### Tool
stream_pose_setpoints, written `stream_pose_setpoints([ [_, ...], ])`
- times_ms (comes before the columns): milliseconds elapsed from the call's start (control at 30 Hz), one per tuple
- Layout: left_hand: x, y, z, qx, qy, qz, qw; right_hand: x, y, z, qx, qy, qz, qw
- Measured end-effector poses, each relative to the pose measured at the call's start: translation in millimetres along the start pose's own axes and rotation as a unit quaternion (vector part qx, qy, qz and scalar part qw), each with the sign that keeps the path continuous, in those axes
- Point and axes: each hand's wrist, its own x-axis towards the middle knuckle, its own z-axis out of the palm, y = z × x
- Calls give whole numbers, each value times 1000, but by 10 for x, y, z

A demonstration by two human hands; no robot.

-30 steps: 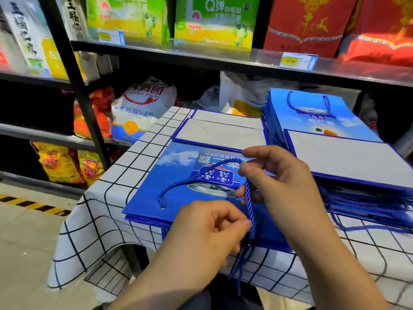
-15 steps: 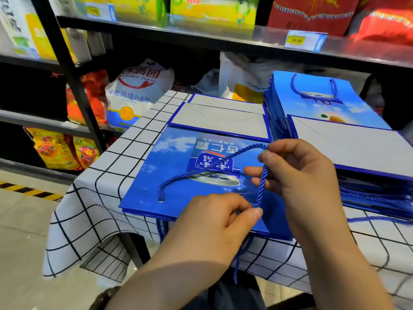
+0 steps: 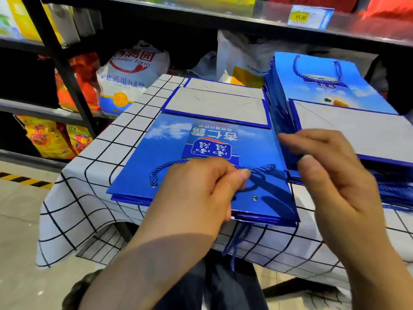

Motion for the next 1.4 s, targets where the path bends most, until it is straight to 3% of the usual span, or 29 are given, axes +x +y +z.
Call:
stream_pose_setpoints([
  [133,35,37,10,-45,-31,3,998,-26,2,56,47,-67,-15,997],
  [333,61,8,124,-50,-35,23,998,-36,66,126,209,-55,67,974],
  [500,52,53,127,-92,-45,14,995,-37,57,111,239,-63,60,967],
  [567,44,24,143,-70,-31,23,997,-41,75,123,212,-61,63,973],
  [667,5,-79,80,74,19,84,994,-41,123,102,75,-61,50,994],
  [733,-34,-169,-24,177,13,144,974,-46,157,57,-29,-66,27,997],
  [833,-72,-374,-119,266,-18,195,944,-72,204,28,-89,-74,21,993],
  [1033,-100,-561,-148,256,-10,194,947,-73,216,64,-103,-98,26,990],
  [1233,-50,-430,-156,285,56,234,928,-6,149,64,-174,-160,-2,972],
  [1400,4,-316,-179,258,114,222,933,12,21,-40,-127,-224,27,966],
])
